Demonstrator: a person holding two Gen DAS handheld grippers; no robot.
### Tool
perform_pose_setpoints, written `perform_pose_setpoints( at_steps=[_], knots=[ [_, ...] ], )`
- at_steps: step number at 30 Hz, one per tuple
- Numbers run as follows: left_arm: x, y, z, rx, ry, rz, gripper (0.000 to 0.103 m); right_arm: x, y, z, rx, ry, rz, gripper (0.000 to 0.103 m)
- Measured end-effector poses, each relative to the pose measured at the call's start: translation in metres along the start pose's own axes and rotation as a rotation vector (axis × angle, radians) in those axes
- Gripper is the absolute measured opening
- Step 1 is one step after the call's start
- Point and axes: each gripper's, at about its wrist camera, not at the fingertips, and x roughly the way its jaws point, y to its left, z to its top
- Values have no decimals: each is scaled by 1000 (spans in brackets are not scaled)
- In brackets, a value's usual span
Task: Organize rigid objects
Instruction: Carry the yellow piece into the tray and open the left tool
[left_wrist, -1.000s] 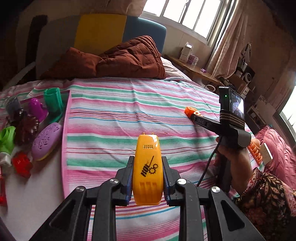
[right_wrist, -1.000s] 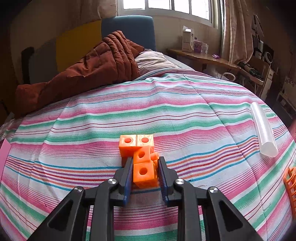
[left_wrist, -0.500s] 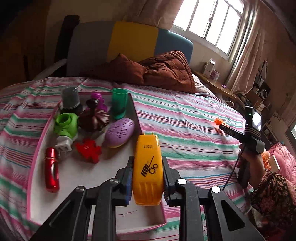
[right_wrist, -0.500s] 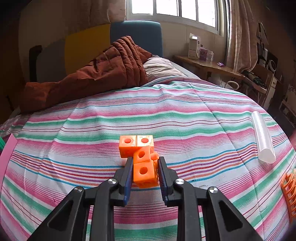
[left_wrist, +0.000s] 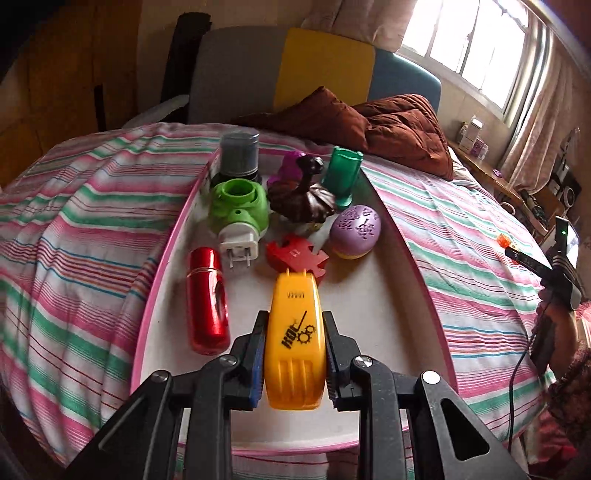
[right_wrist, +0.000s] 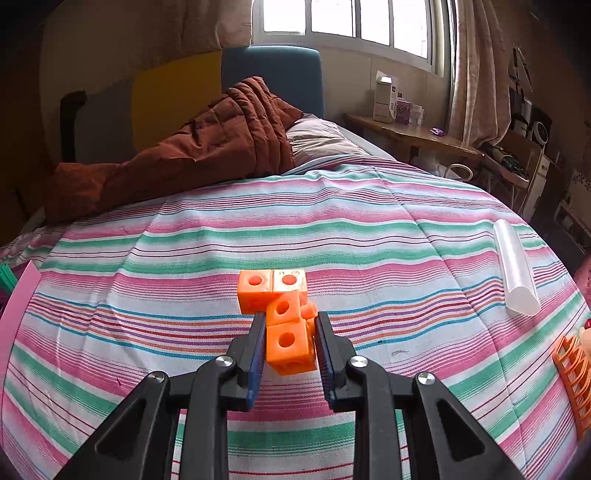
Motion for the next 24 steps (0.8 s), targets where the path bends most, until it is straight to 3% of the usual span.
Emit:
perform_pose_setpoints(
  at_steps=[1,3,7,11,14,21,24],
  knots=[
    [-1,3,0,-12,-7,6,30,-1,0,-1,2,-1,1,25],
    [-6,7,-1,-32,-25,9,45,-3,0,-2,6,-2,2,25],
    [-17,11,-4,-52,-64,3,52,-6,-2,-4,14,-2,2,25],
    [-25,10,-6,-49,-83,1,68,-10,-3,-6,24,7,21,25],
    [-28,9,-6,-54,-86,-8,71,-14,-4,-9,38,13,44,25],
    [-35,4,-6,-40,-111,7,94,-35,7,-19,30,11,110,25],
    [-36,2,-6,-36,-117,14,95,-45,20,-24,-7,20,128,25]
  ],
)
